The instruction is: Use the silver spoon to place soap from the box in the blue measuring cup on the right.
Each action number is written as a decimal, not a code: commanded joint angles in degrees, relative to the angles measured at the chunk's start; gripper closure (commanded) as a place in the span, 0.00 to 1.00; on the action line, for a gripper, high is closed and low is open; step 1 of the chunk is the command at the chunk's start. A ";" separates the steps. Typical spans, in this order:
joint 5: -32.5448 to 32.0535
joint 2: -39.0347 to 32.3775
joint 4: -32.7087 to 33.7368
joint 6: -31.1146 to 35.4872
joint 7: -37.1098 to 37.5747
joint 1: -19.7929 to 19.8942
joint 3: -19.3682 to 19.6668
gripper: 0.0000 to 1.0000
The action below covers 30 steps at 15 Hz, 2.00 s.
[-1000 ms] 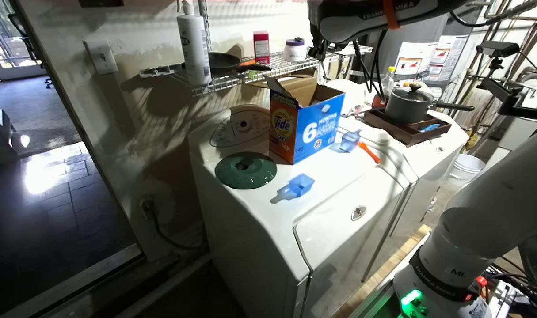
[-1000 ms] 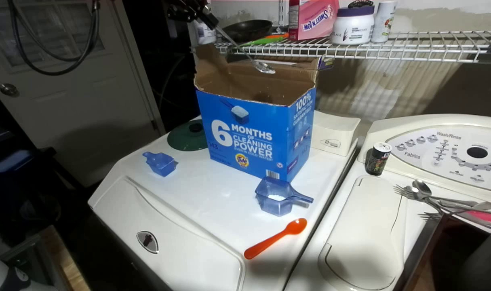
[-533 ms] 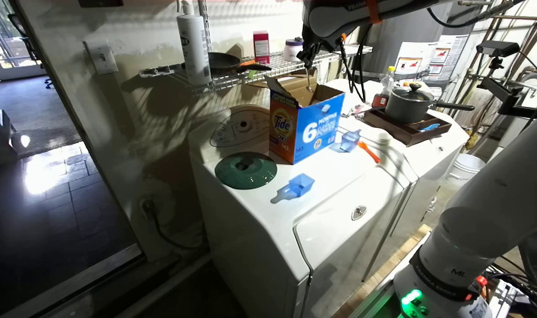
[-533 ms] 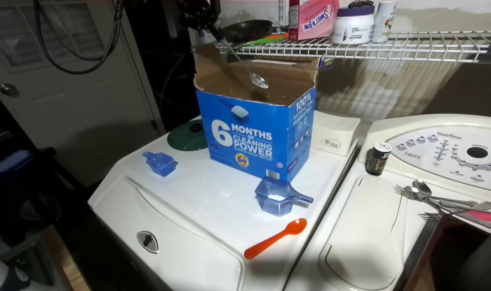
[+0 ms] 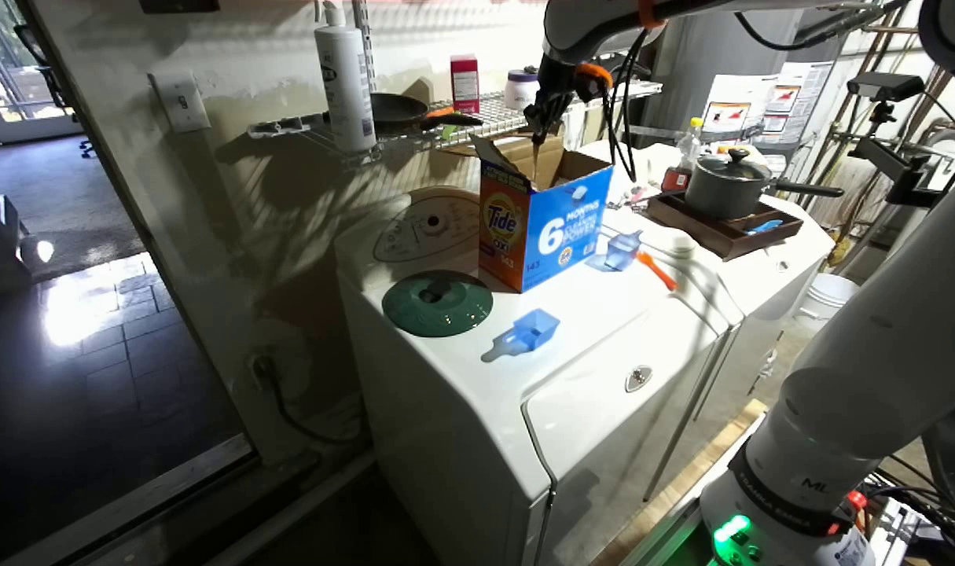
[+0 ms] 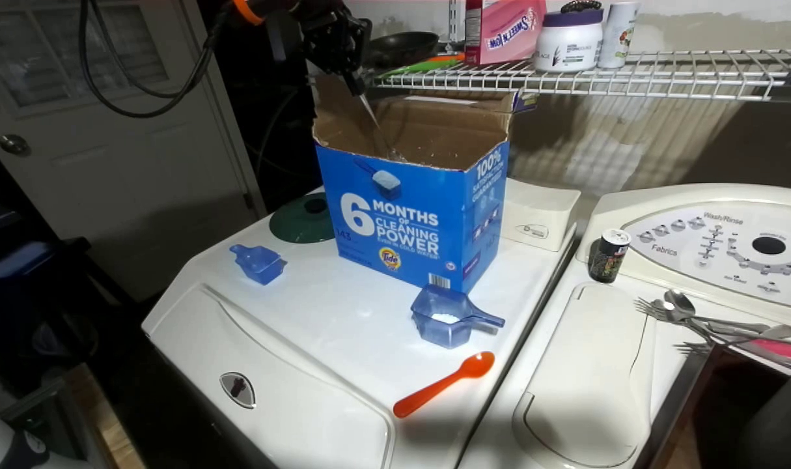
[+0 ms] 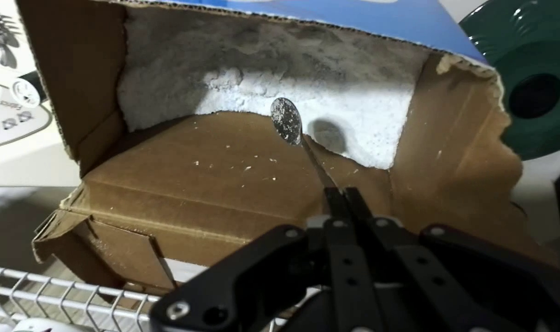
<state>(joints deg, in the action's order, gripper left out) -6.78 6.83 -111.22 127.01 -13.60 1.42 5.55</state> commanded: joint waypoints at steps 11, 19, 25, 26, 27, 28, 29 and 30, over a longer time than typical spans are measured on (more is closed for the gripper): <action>14.19 -8.10 3.45 -3.31 -7.91 2.87 1.38 0.99; 12.93 -12.59 4.65 -3.42 -7.17 3.86 0.99 0.99; 12.39 -13.89 5.39 -3.49 -7.14 4.40 0.84 0.99; 12.42 -14.07 5.46 -3.65 -7.20 4.44 0.79 0.99; 12.40 -14.26 5.46 -3.77 -7.20 4.47 0.75 0.99; 12.33 -14.37 5.39 -3.79 -7.19 4.50 0.70 0.99; 12.25 -14.42 5.32 -3.80 -7.23 4.53 0.68 0.99; 11.98 -14.36 5.25 -3.86 -7.24 4.55 0.69 0.99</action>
<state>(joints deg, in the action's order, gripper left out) 5.37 -5.37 -107.67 124.74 -19.96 5.00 6.92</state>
